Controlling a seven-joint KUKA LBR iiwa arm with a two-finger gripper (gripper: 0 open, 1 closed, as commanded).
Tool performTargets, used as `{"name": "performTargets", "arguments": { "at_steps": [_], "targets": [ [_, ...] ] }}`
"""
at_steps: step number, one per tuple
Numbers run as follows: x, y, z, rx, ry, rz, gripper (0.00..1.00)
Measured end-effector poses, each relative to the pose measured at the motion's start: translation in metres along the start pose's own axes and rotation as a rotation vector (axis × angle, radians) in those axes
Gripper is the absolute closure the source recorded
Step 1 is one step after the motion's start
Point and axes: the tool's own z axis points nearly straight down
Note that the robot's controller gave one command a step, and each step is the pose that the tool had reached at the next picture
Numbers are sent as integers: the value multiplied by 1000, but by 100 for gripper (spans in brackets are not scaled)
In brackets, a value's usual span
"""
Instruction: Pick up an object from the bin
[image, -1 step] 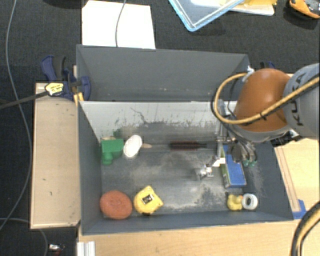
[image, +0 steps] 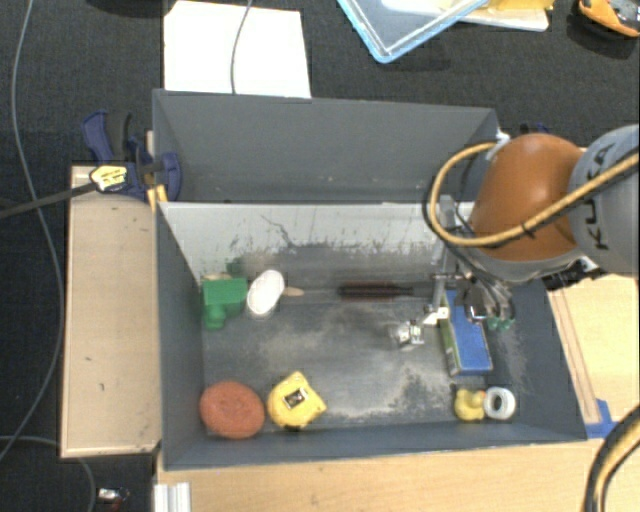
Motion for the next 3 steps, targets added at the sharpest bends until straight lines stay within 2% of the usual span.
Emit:
{"name": "performTargets", "arguments": {
  "at_steps": [1,2,3],
  "targets": [
    [-13,43,58,1,-20,134,0],
    [-21,84,91,-1,-11,160,0],
    [7,41,92,-5,-13,629,0]
  ]
}}
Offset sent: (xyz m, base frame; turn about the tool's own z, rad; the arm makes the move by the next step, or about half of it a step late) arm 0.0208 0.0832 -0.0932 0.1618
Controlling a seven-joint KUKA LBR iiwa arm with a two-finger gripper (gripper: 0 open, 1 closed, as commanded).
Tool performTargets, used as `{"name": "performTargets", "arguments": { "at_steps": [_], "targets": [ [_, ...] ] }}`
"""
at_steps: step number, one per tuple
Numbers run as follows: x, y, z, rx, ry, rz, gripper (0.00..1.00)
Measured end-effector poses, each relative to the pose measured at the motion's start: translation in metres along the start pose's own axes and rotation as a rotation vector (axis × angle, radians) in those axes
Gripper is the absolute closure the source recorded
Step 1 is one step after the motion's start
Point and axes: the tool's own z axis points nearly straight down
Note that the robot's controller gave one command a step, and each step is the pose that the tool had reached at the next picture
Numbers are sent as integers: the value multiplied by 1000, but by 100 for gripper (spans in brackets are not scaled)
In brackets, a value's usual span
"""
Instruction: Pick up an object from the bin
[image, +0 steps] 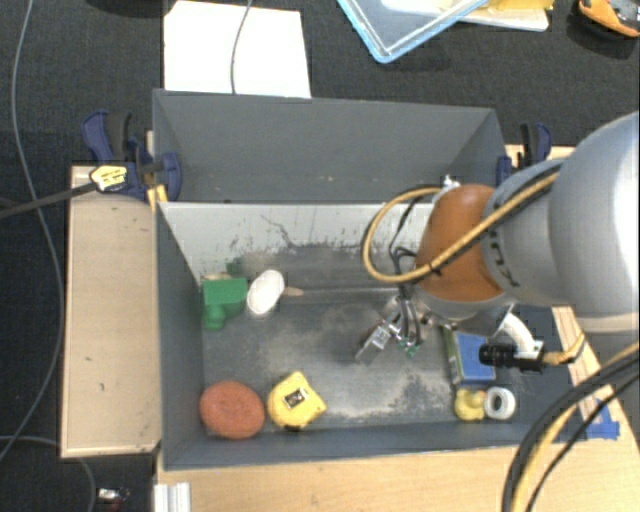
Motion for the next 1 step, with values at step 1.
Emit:
{"name": "performTargets", "arguments": {
  "at_steps": [1],
  "targets": [
    [-26,7,1,0,-1,-91,0]
  ]
}}
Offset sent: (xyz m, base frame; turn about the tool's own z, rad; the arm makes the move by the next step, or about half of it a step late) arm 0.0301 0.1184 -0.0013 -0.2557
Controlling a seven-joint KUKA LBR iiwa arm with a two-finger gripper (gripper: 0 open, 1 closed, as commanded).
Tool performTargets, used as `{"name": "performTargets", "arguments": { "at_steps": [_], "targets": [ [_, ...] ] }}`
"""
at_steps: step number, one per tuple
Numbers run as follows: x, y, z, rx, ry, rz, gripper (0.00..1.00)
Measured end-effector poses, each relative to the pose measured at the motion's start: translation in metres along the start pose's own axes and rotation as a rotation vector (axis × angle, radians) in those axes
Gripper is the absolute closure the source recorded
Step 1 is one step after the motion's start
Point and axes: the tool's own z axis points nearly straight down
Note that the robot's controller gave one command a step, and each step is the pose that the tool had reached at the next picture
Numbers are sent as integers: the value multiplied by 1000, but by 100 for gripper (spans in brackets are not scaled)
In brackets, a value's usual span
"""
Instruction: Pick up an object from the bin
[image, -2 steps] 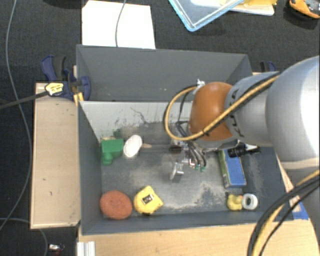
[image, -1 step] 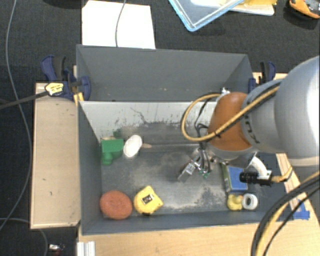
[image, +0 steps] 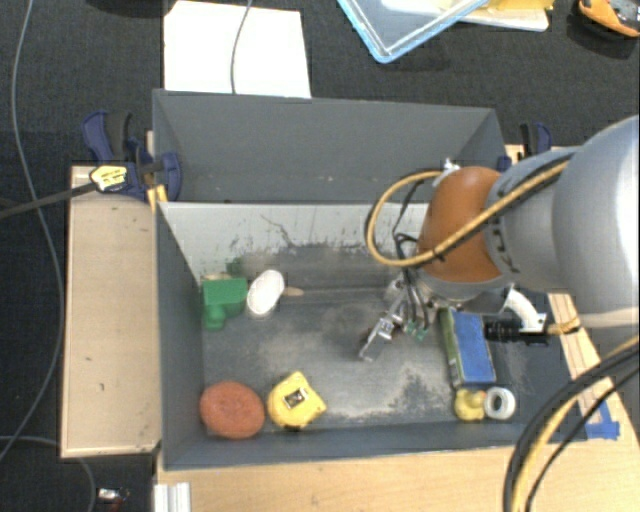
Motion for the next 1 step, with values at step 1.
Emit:
{"name": "performTargets", "arguments": {
  "at_steps": [1],
  "targets": [
    [62,113,0,-3,-1,-168,100]
  ]
}}
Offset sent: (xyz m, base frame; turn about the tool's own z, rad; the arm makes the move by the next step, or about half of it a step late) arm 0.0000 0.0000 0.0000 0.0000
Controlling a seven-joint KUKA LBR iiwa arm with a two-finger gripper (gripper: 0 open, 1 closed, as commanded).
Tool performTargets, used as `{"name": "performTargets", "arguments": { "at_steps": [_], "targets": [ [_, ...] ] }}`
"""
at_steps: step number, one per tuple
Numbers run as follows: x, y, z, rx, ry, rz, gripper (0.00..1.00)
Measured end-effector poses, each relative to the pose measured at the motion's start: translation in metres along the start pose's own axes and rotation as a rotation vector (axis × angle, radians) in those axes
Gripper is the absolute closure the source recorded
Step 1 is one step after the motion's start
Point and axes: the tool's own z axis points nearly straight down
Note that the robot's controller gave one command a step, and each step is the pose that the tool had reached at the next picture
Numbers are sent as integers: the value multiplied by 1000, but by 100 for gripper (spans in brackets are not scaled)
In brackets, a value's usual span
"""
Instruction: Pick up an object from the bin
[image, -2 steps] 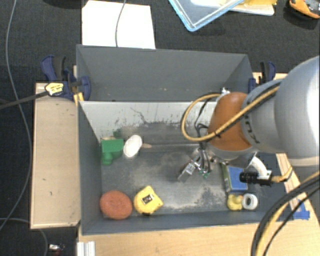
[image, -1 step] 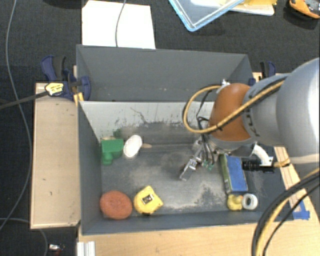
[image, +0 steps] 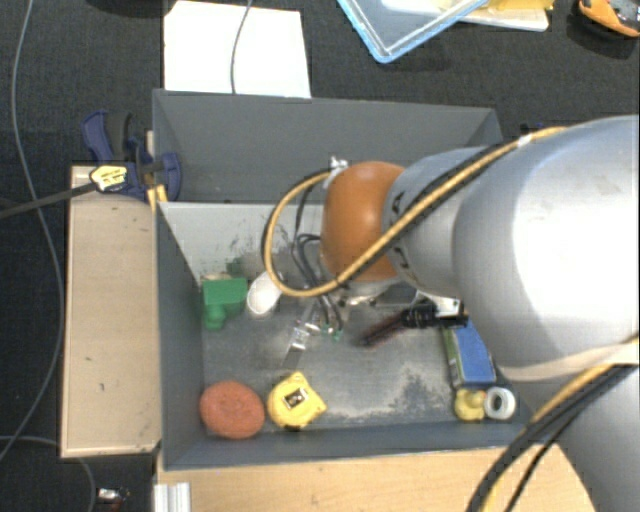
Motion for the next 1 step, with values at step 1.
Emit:
{"name": "performTargets", "arguments": {
  "at_steps": [1],
  "targets": [
    [-1,-1,0,1,0,0,100]
  ]
}}
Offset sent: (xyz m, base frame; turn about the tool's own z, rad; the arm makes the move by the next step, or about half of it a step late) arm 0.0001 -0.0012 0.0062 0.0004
